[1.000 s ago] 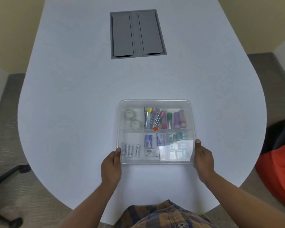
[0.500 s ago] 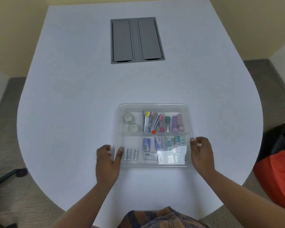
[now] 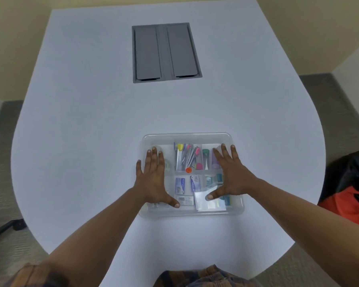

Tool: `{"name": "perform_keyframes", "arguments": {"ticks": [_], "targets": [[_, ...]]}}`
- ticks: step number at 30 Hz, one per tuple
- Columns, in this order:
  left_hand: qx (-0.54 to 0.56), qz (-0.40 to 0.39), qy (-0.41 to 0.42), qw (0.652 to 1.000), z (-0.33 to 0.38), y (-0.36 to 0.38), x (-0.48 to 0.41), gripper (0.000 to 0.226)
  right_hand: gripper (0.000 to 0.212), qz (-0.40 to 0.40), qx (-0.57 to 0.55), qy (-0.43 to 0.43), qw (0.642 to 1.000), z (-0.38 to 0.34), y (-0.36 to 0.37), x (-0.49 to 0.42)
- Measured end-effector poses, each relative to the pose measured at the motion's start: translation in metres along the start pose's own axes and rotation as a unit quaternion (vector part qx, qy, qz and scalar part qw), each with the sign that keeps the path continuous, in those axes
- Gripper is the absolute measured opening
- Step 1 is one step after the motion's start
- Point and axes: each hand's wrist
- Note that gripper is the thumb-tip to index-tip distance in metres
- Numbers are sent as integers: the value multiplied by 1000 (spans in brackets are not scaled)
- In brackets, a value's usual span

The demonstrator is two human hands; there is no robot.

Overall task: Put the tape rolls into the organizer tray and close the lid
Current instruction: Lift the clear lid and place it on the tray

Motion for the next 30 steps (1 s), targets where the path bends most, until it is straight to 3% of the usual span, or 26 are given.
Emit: {"name": "perform_keyframes", "arguments": {"ticks": [12,15,17,21,25,30], "targets": [[7,-24,9,1000,-1,0,-6,166,155,-79,88,1,993,-3,-12,-2],[13,-12,15,1000,-2,-2,-3,160,147,-24,87,8,996,-6,-7,2],[31,15,14,999,-4,-4,-2,150,132,56,43,23,997,-8,-1,7],[23,142,37,989,-9,4,10,107,103,174,14,16,984,-23,19,27],[10,218,79,973,-10,19,30,85,94,197,27,5,980,-46,41,48],[-20,248,105,963,-9,20,49,78,89,218,21,20,976,-72,50,65]]}}
Point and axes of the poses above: each hand's wrist, its own x-axis away from the middle knuckle, its own y-axis out of the palm, z = x × y, and after that the axes turned 6 degrees about y, right-handed
